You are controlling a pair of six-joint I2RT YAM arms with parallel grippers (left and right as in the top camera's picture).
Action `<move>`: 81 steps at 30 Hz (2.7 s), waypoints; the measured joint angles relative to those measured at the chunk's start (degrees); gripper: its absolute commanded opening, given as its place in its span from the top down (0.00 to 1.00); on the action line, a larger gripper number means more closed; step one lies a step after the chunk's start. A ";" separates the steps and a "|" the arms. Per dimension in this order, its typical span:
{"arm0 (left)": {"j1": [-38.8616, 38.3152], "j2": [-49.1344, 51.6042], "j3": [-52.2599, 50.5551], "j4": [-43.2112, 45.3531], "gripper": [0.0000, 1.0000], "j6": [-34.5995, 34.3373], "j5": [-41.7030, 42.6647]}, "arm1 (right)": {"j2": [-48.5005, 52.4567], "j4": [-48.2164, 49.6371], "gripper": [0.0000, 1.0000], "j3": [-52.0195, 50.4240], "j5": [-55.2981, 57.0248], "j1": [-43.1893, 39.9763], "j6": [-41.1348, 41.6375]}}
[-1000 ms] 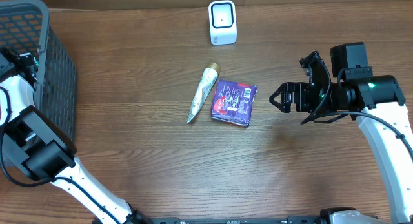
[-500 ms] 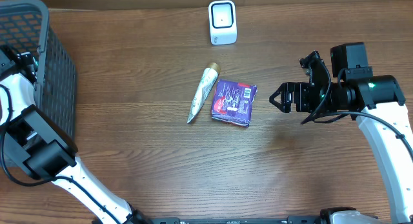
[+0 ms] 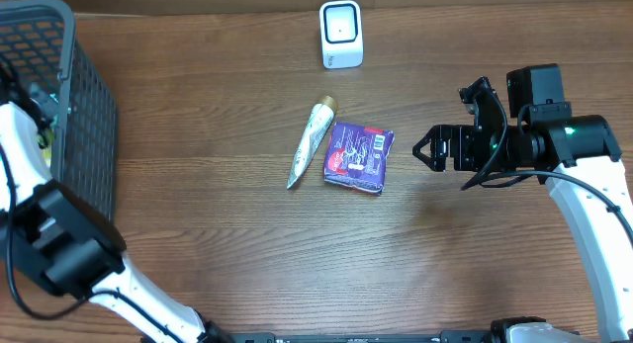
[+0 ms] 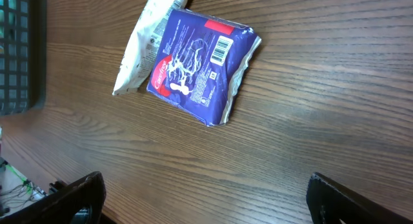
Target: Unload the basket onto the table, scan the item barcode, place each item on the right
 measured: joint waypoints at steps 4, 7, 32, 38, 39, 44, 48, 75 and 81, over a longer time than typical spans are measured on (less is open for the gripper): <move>0.00 -6.45 0.48 1.31 0.96 -2.40 -0.85 | 0.00 -0.02 0.00 0.00 0.00 0.00 -0.02; 0.00 -10.29 1.55 1.38 0.96 -3.26 -1.99 | 0.00 0.02 0.00 0.00 -0.02 0.00 -0.02; 0.87 3.58 2.27 -2.97 0.09 -1.40 -4.96 | 0.00 -0.31 0.00 0.00 0.00 0.00 -0.02; 0.87 7.85 2.19 -1.86 0.11 -1.31 -5.99 | 0.00 -0.33 0.00 0.00 0.00 0.00 -0.04; 0.87 8.39 2.19 -1.86 0.13 -1.29 -6.25 | 0.00 -0.31 0.00 0.00 0.00 0.00 -0.04; 0.87 11.19 2.19 -1.36 0.41 -0.76 -6.67 | 0.00 -0.33 0.00 0.00 0.00 0.00 -0.04; 0.81 11.56 2.19 -1.07 0.45 -0.33 -6.86 | 0.00 -0.39 0.00 0.00 0.00 0.00 0.00; 0.83 11.63 3.37 -6.40 0.96 1.03 -7.89 | 0.00 -1.68 0.00 0.00 0.02 0.00 -0.02; 0.72 5.05 6.05 -8.35 0.96 -0.61 -5.03 | 0.00 -1.70 0.00 0.00 0.46 0.00 -0.02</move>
